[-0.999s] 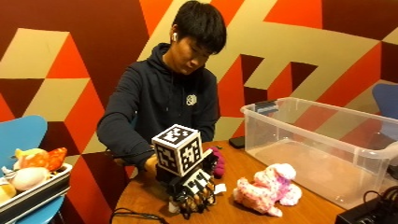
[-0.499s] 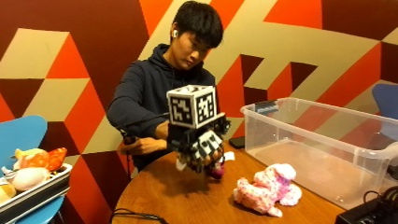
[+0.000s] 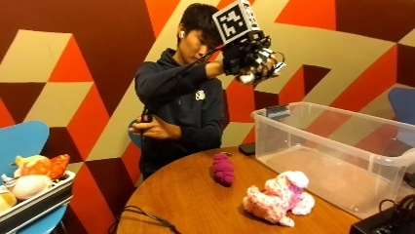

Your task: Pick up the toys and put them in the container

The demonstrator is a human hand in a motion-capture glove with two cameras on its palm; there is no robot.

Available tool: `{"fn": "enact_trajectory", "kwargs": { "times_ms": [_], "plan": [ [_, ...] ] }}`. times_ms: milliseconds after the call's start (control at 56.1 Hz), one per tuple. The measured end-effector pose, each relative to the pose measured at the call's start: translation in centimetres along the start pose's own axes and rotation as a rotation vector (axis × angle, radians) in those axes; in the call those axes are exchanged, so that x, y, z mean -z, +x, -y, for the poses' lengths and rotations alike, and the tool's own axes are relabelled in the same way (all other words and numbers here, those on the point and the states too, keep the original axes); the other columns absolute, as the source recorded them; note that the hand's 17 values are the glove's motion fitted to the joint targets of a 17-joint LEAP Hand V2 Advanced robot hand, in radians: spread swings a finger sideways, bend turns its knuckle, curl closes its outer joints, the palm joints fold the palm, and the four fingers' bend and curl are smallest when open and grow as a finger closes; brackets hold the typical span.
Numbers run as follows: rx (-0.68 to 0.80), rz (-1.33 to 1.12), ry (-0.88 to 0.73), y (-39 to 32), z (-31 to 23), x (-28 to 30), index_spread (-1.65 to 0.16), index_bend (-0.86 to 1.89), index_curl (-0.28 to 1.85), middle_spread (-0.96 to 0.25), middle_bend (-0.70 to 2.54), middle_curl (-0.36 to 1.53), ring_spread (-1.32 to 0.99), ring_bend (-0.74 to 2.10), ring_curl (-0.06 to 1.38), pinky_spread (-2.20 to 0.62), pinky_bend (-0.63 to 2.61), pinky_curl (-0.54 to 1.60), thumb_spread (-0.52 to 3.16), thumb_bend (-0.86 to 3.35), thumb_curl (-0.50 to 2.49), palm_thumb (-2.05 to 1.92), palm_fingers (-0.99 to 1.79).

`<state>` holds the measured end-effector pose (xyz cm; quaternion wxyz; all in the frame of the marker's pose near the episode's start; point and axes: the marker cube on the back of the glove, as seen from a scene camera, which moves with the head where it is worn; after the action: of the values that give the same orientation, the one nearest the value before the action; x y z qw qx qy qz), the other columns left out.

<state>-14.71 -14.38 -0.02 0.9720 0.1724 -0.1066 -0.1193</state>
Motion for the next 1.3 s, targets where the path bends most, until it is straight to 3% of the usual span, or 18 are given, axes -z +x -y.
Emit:
{"fn": "enact_trajectory", "kwargs": {
  "times_ms": [178, 267, 428, 481, 571, 678, 767, 838, 1034, 1213, 1302],
  "plan": [
    [0.043, 0.063, 0.035, -6.9, 2.6, -2.2, -0.21, 0.99, 0.89, -0.29, 1.00, 0.79, -0.37, 1.19, 0.63, -0.37, 1.11, 0.60, 0.39, 0.10, 1.07, 0.57, 1.02],
    [0.153, 0.063, 0.042, -9.2, 3.4, -4.3, -0.21, 0.99, 0.90, -0.29, 0.99, 0.80, -0.37, 1.18, 0.63, -0.37, 1.11, 0.60, 0.38, 0.10, 1.10, 0.57, 1.01],
    [0.042, 0.005, -0.023, -9.8, 5.0, -7.4, -0.22, 0.96, 0.92, -0.29, 0.97, 0.82, -0.38, 1.14, 0.62, -0.37, 1.10, 0.58, 0.41, 0.06, 1.12, 0.55, 0.95],
    [0.090, 0.011, -0.050, -9.8, 5.0, -8.3, -0.23, 0.95, 0.94, -0.29, 0.94, 0.82, -0.38, 1.11, 0.62, -0.37, 1.10, 0.58, 0.43, 0.05, 1.13, 0.54, 0.89],
    [0.064, 0.013, -0.080, -9.7, 5.0, -9.6, -0.22, 0.84, 0.96, -0.29, 0.82, 0.80, -0.36, 1.11, 0.62, -0.32, 1.08, 0.57, 0.58, 0.01, 1.09, 0.52, 0.55],
    [0.046, 0.035, -0.175, -9.7, 4.7, -10.3, -0.22, 0.76, 0.91, -0.25, 0.74, 0.76, -0.30, 0.90, 0.56, -0.19, 1.07, 0.54, 0.86, -0.03, 0.97, 0.41, 0.23],
    [0.065, 0.052, -0.220, -9.0, 4.3, -10.2, -0.24, 0.56, 0.82, -0.15, 0.51, 0.67, -0.17, 0.63, 0.48, -0.09, 1.18, 0.53, 1.02, -0.08, 0.83, 0.22, -0.24],
    [0.112, 0.039, -0.221, -8.1, 3.7, -9.6, -0.27, 0.41, 0.73, -0.10, 0.37, 0.60, -0.11, 0.50, 0.41, -0.03, 1.19, 0.50, 1.08, -0.07, 0.74, 0.13, -0.24],
    [0.015, 0.149, -0.218, -5.0, 1.3, -6.2, -0.30, 0.21, 0.60, -0.03, 0.17, 0.50, -0.01, 0.34, 0.34, 0.04, 1.10, 0.45, 1.17, -0.04, 0.58, 0.03, -0.14],
    [0.026, 0.114, -0.222, -0.5, -3.3, -4.3, -0.31, 0.19, 0.55, -0.02, 0.20, 0.47, 0.00, 0.32, 0.33, 0.07, 0.97, 0.39, 1.21, -0.02, 0.49, -0.01, 0.01],
    [-0.043, 0.116, -0.309, 2.7, -6.1, -4.6, -0.31, 0.19, 0.54, -0.02, 0.20, 0.46, 0.00, 0.33, 0.33, 0.08, 0.93, 0.37, 1.24, -0.01, 0.46, 0.02, 0.03]
  ]
}}
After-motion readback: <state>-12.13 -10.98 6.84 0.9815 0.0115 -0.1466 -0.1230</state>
